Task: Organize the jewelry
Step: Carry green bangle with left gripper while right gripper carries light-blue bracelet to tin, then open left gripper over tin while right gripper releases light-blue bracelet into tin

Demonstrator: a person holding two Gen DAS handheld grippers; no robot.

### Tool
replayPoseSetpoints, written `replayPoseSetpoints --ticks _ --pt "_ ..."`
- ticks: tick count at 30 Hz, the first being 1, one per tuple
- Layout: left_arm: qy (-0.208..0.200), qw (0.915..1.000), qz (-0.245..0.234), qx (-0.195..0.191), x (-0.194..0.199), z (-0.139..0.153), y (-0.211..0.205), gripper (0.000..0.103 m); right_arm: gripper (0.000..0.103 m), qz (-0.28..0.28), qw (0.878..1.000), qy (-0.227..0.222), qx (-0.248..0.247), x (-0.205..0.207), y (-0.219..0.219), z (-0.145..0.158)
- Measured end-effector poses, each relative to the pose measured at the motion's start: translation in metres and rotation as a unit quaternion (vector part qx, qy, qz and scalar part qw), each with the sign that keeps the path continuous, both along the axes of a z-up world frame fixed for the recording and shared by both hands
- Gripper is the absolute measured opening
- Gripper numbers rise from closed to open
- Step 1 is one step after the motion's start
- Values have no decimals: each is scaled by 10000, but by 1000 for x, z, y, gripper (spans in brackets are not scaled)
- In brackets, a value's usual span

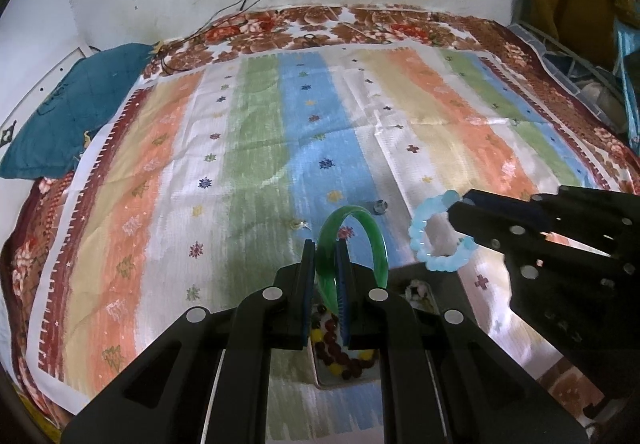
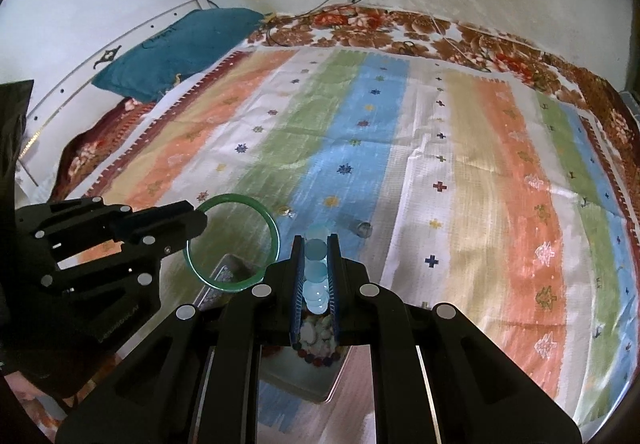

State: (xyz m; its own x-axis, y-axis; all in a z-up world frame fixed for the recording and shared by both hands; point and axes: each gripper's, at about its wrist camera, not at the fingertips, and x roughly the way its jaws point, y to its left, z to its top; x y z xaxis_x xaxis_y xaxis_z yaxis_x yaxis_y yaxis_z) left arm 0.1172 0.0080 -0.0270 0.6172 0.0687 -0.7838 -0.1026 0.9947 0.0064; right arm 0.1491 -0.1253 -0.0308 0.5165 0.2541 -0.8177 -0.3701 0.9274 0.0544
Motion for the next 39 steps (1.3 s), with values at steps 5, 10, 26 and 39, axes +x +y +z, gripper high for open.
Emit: replayPoseSetpoints --ticks 5,10,26,39 --pt "-93 9999 -105 16 -13 3 -10 9 12 30 10000 67 11 -7 -2 -3" --pt "-86 9999 -126 80 -21 1 -15 10 12 35 9999 112 48 -15 -6 -5" --pt "191 9998 -82 -75 -24 -8 -12 11 12 61 9994 330 102 -20 -9 -11" --pt "317 9980 403 -374 -10 -12 19 35 40 -58 9994 349 -60 -8 -13 -19"
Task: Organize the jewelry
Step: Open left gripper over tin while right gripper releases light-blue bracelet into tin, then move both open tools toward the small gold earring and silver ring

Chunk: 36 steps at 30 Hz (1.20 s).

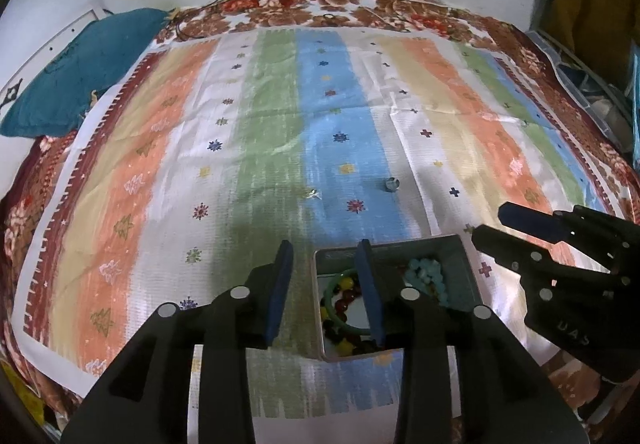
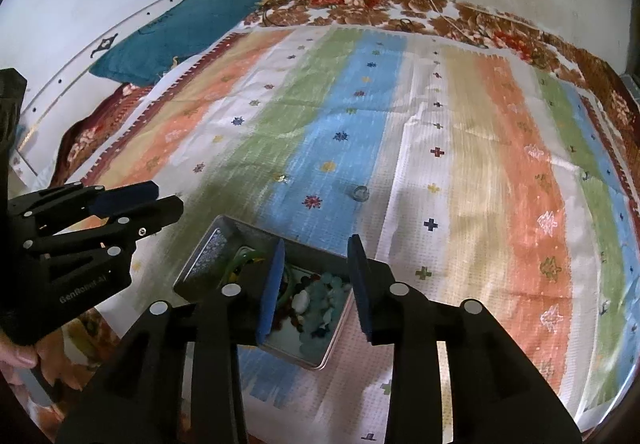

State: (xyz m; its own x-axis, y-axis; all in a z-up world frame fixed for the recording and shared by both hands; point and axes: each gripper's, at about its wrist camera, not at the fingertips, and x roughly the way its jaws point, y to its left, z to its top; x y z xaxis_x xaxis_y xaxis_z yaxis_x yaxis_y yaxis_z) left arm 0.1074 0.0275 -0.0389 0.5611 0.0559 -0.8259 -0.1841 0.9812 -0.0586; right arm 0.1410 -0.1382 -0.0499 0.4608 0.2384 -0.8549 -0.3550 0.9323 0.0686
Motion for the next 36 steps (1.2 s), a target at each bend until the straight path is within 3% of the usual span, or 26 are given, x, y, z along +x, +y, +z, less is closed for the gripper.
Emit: replayPoseSetpoints --ticks 19,24,36 --pt "379 9988 158 -272 45 -19 24 57 56 11 9995 314 98 34 3 -13" --pt "483 9981 212 -332 58 -25 30 57 56 1 9993 347 -108 42 6 -21" --pt "649 9961 291 -513 79 -37 40 58 56 -89 9980 619 -34 65 3 -36"
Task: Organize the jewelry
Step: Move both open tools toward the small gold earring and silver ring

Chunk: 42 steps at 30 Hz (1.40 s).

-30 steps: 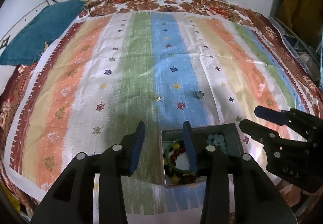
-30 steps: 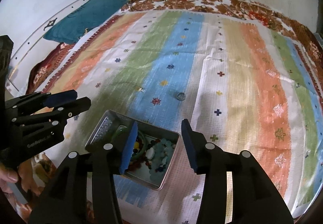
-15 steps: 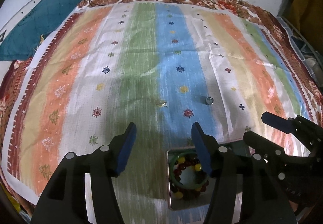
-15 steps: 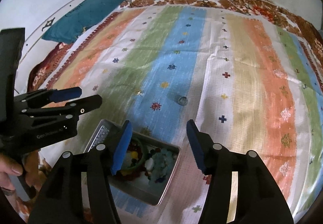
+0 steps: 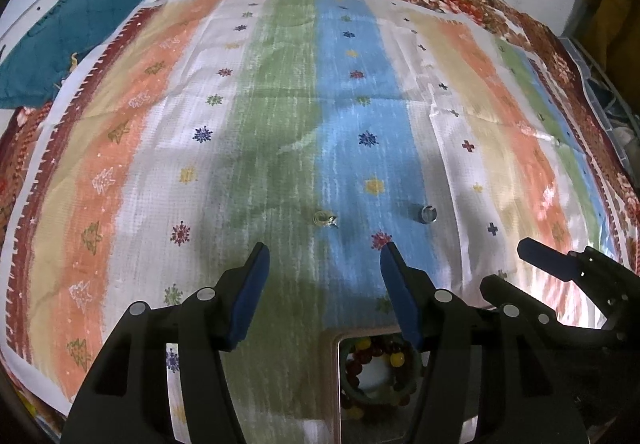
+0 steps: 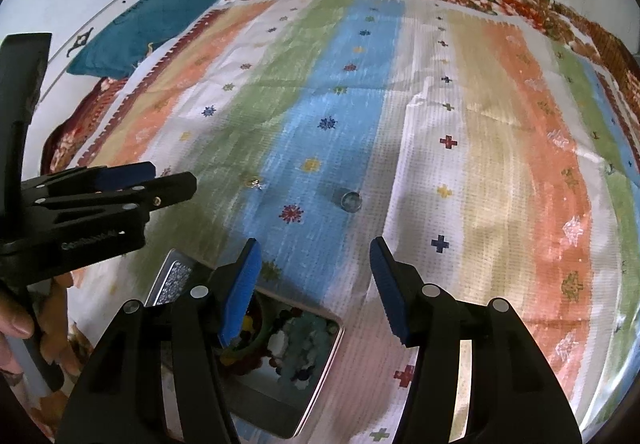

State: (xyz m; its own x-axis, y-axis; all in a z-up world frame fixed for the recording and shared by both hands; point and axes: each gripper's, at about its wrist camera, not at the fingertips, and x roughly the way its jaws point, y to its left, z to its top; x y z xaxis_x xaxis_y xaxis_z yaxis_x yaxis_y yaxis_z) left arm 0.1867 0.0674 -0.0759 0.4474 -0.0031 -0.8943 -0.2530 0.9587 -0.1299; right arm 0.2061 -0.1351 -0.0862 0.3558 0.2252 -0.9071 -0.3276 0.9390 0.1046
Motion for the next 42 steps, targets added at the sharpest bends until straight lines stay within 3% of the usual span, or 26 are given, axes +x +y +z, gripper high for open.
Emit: replayPoseSetpoints --ticks 10,17,42 --pt "161 9999 -59 17 16 -12 -1 58 56 -40 9999 136 -63 14 2 -11" --pt "174 9998 -91 19 23 -15 0 58 56 6 9998 -2 -205 21 6 -11" --pt "540 9975 -451 -24 56 -45 -1 59 57 -66 9989 442 -160 54 4 -42"
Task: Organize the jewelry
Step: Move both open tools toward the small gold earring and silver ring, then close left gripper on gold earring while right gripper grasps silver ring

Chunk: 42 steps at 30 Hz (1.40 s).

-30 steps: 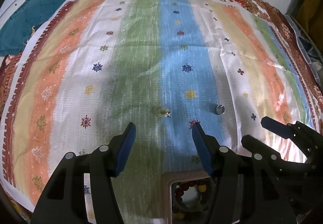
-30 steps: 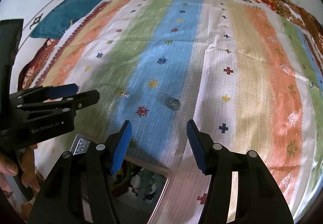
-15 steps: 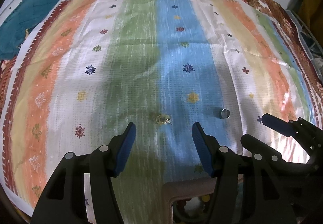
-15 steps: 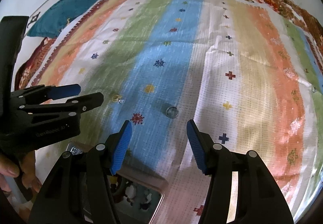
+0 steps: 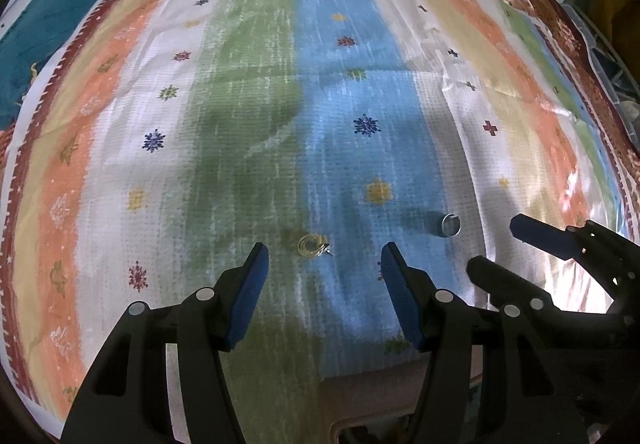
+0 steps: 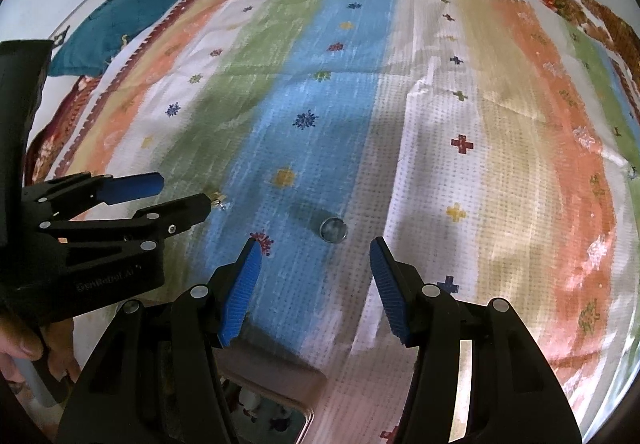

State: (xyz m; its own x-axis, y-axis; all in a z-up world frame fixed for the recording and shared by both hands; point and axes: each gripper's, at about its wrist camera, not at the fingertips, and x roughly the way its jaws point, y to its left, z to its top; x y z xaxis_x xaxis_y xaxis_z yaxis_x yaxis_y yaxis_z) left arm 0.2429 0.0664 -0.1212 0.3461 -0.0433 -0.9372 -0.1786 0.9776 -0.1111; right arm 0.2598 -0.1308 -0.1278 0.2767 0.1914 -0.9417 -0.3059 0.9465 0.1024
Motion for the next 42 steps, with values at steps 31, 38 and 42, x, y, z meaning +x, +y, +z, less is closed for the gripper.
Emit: replayPoseSetpoints --ticks 31,38,42 --pt "470 9988 -135 31 32 -35 9 55 56 176 9994 278 -75 22 6 -34" --pt "523 9985 -179 33 38 -37 10 50 46 200 9991 355 -143 27 7 -42" --pt "546 9982 -234 46 39 -39 6 44 42 168 9991 373 -129 29 5 -45"
